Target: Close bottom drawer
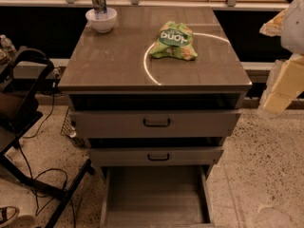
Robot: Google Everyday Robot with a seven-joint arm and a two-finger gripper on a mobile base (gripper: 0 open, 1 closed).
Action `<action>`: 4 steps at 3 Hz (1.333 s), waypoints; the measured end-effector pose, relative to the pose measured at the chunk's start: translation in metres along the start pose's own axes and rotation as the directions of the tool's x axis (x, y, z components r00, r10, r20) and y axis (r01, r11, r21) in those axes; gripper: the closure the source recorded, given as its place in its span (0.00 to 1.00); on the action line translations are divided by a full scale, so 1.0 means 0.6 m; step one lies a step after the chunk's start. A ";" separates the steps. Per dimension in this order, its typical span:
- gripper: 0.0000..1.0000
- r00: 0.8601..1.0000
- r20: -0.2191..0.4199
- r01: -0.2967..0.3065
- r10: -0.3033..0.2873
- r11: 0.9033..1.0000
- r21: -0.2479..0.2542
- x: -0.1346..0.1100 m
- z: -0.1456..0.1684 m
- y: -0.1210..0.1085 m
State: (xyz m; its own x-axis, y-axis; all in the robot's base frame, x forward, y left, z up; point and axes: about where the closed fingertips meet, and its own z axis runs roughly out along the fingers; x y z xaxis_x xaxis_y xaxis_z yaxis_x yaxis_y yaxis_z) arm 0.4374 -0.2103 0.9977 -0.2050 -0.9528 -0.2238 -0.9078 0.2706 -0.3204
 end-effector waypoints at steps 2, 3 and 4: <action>0.00 0.999 0.013 -0.032 0.031 0.998 0.051 0.004 -0.011 -0.027; 0.00 0.995 0.018 -0.095 0.094 0.995 0.023 0.054 0.041 0.013; 0.00 0.993 0.035 -0.115 0.115 0.993 0.005 0.100 0.095 0.082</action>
Offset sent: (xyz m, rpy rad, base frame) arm 0.0244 -0.0184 0.0125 0.0108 -0.0505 -0.0727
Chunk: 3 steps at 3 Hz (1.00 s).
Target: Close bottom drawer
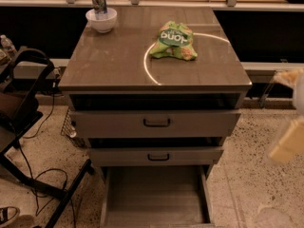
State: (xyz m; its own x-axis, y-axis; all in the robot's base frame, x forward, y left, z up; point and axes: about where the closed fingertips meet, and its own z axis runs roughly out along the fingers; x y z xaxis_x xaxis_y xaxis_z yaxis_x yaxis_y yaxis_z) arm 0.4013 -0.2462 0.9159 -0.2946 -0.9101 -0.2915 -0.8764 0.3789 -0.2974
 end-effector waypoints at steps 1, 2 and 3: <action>0.00 0.995 -0.015 0.101 -0.101 0.995 -0.013 0.038 0.073 0.064; 0.00 0.983 -0.061 0.168 -0.172 0.984 -0.063 0.086 0.182 0.160; 0.00 0.968 -0.110 0.219 -0.227 0.972 -0.080 0.107 0.238 0.215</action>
Offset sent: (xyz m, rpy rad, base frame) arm -0.0901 0.0073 -0.2235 -0.1259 0.1203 0.1913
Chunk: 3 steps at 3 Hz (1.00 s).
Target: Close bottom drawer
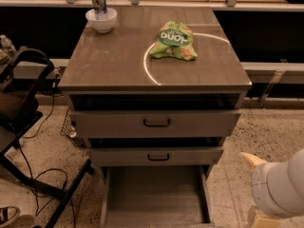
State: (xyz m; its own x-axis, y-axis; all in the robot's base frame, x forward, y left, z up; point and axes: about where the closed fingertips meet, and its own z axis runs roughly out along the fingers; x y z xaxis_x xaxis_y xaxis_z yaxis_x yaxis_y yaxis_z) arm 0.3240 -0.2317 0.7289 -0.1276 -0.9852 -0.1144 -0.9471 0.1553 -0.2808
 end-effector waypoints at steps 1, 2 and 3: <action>0.00 1.000 0.015 0.000 0.000 1.000 0.000 -0.008 0.022 0.021; 0.00 1.000 -0.014 0.010 -0.010 1.000 -0.004 0.014 0.112 0.057; 0.00 0.997 -0.026 0.075 -0.075 0.997 -0.018 0.058 0.211 0.090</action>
Offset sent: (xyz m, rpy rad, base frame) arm -0.0160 -0.0102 -0.1448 -0.0688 -0.0113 0.0127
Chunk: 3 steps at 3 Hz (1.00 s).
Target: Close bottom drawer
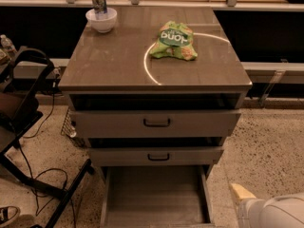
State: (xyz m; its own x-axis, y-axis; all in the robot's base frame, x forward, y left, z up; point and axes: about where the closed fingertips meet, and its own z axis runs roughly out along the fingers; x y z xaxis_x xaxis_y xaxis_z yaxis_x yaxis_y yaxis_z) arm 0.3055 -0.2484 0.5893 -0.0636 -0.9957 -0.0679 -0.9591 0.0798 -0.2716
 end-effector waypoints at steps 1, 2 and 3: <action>0.00 0.998 0.006 0.058 -0.058 0.997 -0.056 0.060 0.130 0.051; 0.00 0.991 0.000 0.136 -0.137 0.987 -0.084 0.103 0.195 0.071; 0.00 0.978 0.001 0.209 -0.211 0.971 -0.114 0.142 0.256 0.094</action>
Offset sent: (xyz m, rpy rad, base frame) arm -0.0066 -0.0798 -0.2100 -0.1602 0.0745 0.3456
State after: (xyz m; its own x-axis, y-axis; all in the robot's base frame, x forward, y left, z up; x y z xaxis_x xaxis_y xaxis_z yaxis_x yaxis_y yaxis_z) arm 0.2883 -0.3214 0.4208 0.1403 -0.9901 -0.0106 -0.9762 -0.1365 -0.1687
